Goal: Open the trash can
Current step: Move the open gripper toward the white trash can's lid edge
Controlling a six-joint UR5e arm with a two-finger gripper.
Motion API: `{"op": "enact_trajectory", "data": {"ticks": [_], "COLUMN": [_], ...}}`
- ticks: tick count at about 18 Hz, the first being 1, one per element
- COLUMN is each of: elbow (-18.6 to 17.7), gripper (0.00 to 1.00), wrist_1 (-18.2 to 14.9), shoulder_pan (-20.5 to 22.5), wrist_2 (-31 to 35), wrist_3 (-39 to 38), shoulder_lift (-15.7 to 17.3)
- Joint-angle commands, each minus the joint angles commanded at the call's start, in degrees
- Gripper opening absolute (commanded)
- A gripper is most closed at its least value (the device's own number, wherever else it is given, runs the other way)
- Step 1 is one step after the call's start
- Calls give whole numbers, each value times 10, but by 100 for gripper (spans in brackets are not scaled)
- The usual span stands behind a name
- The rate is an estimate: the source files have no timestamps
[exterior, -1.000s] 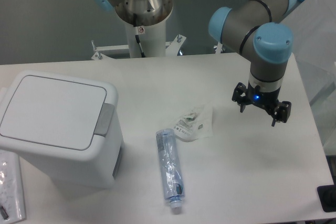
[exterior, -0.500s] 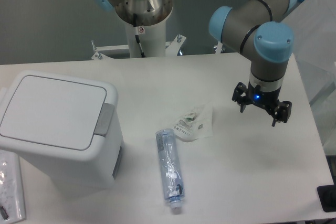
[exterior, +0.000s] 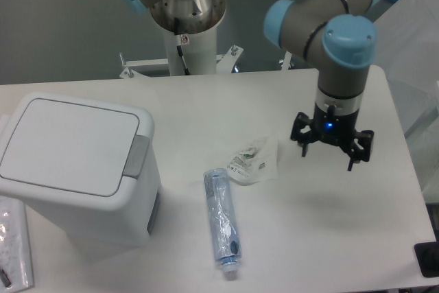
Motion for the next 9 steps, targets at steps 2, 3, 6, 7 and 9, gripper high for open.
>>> {"op": "enact_trajectory", "data": {"ticks": [2,3,6,7,9], "elbow": [4,10,11,10,9], "gripper": [100,100,100,100,100], "wrist_1": [2,2,2,2,3], "shoulder_pan": [-4,-7,-16,-18,-25], "wrist_2": [-34,-51,-110,-132,-165], "wrist_3": [-17,-27,-52,-54,-80], "shoulder_lift": [19,26,52,56,62]}}
